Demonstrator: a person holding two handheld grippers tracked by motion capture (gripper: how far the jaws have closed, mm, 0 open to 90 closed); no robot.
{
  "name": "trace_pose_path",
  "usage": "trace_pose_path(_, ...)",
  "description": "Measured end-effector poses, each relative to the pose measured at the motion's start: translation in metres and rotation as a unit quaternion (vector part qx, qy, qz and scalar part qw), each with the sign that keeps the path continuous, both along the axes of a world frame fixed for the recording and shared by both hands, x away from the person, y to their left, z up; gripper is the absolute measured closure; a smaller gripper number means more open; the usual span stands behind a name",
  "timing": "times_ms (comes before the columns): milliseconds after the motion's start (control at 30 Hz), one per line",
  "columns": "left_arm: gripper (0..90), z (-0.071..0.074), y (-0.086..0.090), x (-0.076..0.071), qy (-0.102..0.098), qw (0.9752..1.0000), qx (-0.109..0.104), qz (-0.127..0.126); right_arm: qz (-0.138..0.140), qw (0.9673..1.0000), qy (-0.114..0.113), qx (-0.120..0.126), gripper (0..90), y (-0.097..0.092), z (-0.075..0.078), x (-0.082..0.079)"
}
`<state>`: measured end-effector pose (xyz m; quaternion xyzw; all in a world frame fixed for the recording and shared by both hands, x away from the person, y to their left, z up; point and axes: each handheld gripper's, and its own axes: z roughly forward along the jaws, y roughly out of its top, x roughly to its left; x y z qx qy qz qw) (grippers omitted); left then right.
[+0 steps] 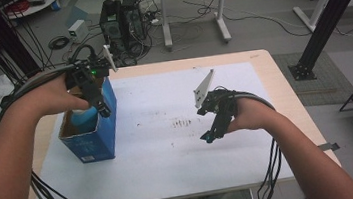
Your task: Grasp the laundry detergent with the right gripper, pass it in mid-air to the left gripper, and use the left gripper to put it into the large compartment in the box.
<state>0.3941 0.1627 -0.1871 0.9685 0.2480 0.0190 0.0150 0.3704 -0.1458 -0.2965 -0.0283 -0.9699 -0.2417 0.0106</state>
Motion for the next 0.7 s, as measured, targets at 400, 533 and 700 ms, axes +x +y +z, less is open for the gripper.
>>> trace_pose_path(400, 8.4, -0.021, -0.043, -0.005, 0.021, 0.9961, 0.022, -0.082, -0.009, 0.9997, 0.005, -0.024, 12.5, -0.007, 0.003, 0.009)
trace_pose_path(533, 8.4, -0.027, -0.055, -0.009, 0.026, 0.9935, 0.027, -0.107, -0.012, 0.9995, 0.005, -0.030, 12.5, -0.007, 0.005, 0.011)
trace_pose_path(700, 8.4, -0.037, -0.065, -0.011, 0.023, 0.9909, 0.026, -0.130, -0.011, 0.9989, 0.009, -0.045, 12.5, -0.007, 0.007, 0.014)
